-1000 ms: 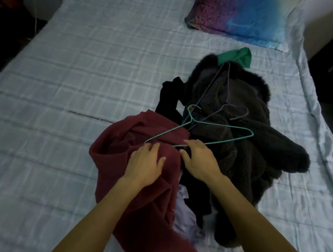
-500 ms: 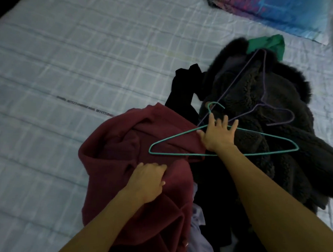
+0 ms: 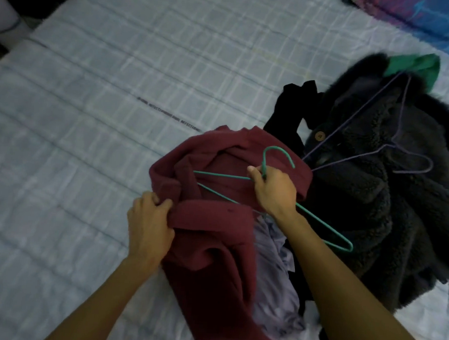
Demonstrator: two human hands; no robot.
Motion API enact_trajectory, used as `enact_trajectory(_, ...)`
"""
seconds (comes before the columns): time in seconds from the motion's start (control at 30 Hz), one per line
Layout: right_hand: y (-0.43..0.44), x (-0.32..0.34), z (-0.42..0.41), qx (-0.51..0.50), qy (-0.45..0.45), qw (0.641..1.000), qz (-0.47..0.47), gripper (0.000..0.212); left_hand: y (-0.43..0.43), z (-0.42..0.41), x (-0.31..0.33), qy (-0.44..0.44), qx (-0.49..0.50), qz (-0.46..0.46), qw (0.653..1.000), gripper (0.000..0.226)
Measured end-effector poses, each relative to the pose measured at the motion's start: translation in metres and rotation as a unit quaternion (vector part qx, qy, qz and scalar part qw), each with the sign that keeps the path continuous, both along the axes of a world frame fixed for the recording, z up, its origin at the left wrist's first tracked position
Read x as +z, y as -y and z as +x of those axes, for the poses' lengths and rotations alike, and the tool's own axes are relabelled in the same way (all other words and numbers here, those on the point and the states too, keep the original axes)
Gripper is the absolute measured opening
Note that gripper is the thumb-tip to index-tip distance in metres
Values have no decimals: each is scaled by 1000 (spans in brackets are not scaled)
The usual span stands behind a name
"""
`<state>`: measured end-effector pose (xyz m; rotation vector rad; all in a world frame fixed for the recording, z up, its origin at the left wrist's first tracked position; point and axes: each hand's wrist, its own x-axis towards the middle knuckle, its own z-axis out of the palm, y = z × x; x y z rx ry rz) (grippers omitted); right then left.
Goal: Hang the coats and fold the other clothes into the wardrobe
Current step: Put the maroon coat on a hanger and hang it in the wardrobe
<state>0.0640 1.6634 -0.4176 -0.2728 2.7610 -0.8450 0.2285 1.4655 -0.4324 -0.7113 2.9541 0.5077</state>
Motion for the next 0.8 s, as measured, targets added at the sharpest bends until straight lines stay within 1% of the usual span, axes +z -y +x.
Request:
enact_trajectory(0.03, 4, 5, 8, 14, 8, 1000, -1, 42, 6, 8, 2, 16, 76, 36, 996, 30)
enact_trajectory(0.07, 5, 10, 16, 23, 15, 1000, -6, 43, 9, 14, 5, 30, 138, 95, 985, 26)
enact_trajectory(0.1, 5, 14, 23, 28, 21, 999, -12, 43, 11, 15, 7, 43, 194, 164, 966, 21)
enact_trajectory(0.13, 3, 18, 29, 30, 26, 999, -14, 43, 12, 14, 9, 47, 259, 243, 933, 16)
enact_trajectory(0.17, 2, 22, 35, 29, 25, 999, -14, 42, 12, 11, 11, 48, 344, 331, 877, 15)
enact_trajectory(0.2, -1, 27, 41, 25, 19, 999, -12, 42, 12, 8, 13, 57, 424, 422, 800, 18)
enact_trajectory(0.23, -3, 33, 47, 19, 8, 1000, -11, 40, 12, 7, 18, 65, 479, 512, 710, 22)
enact_trajectory(0.27, -6, 38, 52, 11, -8, 1000, -10, 39, 13, 7, 19, 71, 500, 579, 641, 30)
enact_trajectory(0.3, -9, 44, 57, 4, -29, 1000, -8, 38, 14, 8, 17, 78, 498, 617, 605, 36)
enact_trajectory(0.33, -11, 49, 62, -1, -50, 999, -6, 38, 14, 10, 15, 84, 486, 637, 592, 43)
enact_trajectory(0.37, -13, 54, 66, -5, -68, 998, -7, 39, 13, 12, 10, 87, 482, 638, 594, 46)
enact_trajectory(0.43, -15, 61, 74, -10, -88, 996, -21, 39, 11, 13, -5, 82, 495, 608, 615, 45)
enact_trajectory(0.5, -13, 67, 82, 4, -92, 995, -31, 38, 8, 12, -23, 62, 503, 597, 622, 53)
enact_trajectory(0.57, -10, 69, 92, 40, -81, 996, -7, 37, 2, 11, -35, 36, 508, 591, 626, 53)
enact_trajectory(0.63, -11, 66, 103, 79, -70, 993, 47, 38, -6, 12, -27, 39, 490, 609, 622, 42)
enact_trajectory(0.67, -13, 66, 107, 90, -68, 991, 66, 38, -8, 12, -22, 28, 476, 609, 634, 36)
enact_trajectory(0.7, -15, 66, 112, 92, -60, 992, 70, 38, -7, 12, -18, 3, 459, 599, 656, 30)
enact_trajectory(0.8, -21, 79, 124, 77, 7, 997, 12, 40, 7, 18, 5, -103, 416, 512, 744, 23)
